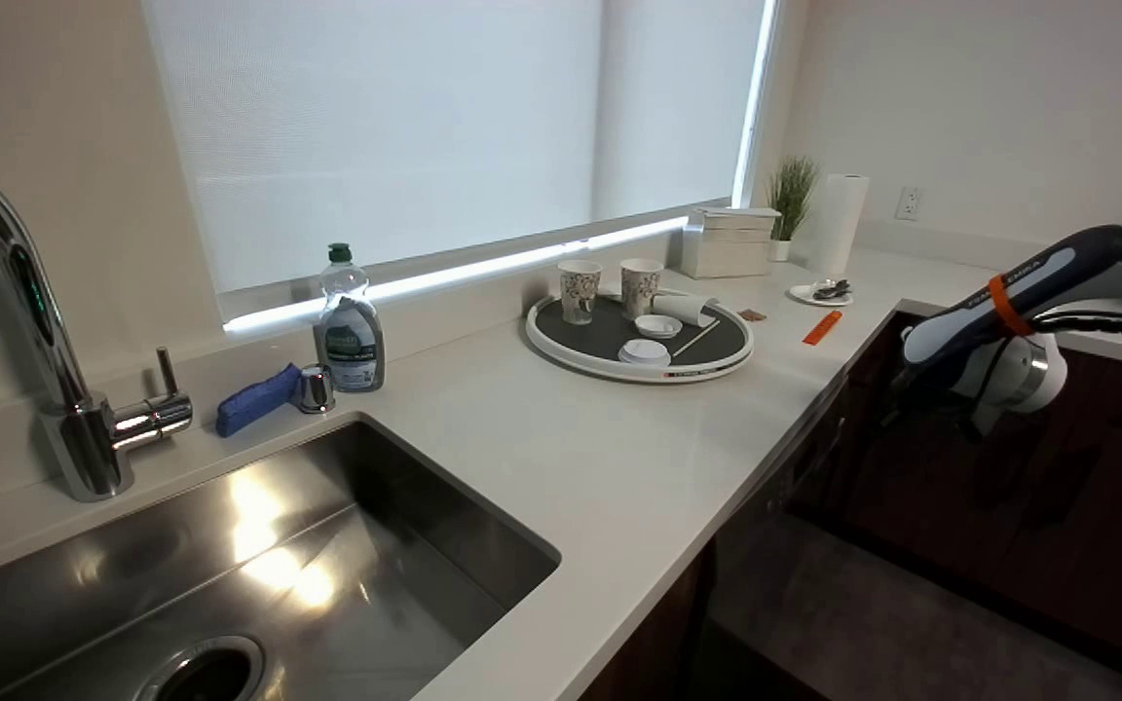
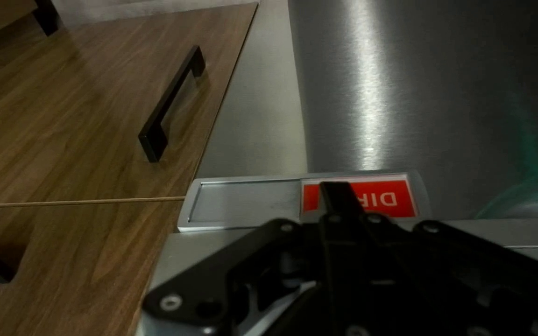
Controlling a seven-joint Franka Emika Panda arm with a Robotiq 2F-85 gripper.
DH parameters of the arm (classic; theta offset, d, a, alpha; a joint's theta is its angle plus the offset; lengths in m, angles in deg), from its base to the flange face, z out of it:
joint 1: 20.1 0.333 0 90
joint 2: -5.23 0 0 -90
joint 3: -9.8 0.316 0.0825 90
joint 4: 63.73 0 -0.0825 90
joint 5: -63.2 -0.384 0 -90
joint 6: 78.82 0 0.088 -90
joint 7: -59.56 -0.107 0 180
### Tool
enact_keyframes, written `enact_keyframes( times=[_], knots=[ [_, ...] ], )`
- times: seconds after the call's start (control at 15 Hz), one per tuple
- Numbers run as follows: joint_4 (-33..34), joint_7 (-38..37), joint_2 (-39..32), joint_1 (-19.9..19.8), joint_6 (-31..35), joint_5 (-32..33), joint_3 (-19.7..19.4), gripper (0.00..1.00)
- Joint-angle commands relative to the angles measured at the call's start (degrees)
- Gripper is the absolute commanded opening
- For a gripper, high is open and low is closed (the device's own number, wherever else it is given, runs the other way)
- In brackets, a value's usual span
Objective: Press the button on the oven
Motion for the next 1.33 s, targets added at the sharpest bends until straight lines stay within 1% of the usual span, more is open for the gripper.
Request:
enact_keyframes(
  times=[0.0,0.07,0.13,0.27,0.33,0.4,0.47,0.53,0.6,0.67,0.8,1.13,1.27],
  knots=[
    [-1.6,-4.2,3.4,3.8,-4.3,0.8,-4.1,0.29],
    [-1.7,-4.7,3.9,4.5,-5.2,0.7,-4.7,0.30],
    [-1.9,-4.2,4.5,4.1,-7.0,0.4,-4.2,0.38],
    [-2.5,-4.8,5.9,5.4,-9.3,-0.2,-5.2,0.51],
    [-2.8,-5.1,6.7,6.0,-10.2,-0.4,-5.8,0.60],
    [-3.0,-5.3,7.4,6.6,-11.3,-0.6,-6.2,0.66],
    [-3.4,-6.1,8.2,7.5,-12.3,-0.8,-7.1,0.75],
    [-3.7,-6.5,8.9,8.1,-13.3,-0.9,-7.8,0.82],
    [-4.2,-7.1,9.6,9.1,-13.8,-0.8,-8.9,0.88],
    [-4.8,-8.3,10.5,10.3,-14.5,-0.7,-10.2,0.97],
    [-5.7,-9.3,11.7,11.8,-15.6,-0.9,-11.8,1.00],
    [-9.1,-14.1,15.7,17.2,-17.4,0.0,-17.2,1.00],
    [-10.4,-15.8,16.9,18.9,-17.5,0.4,-18.8,1.00]
  ],
)
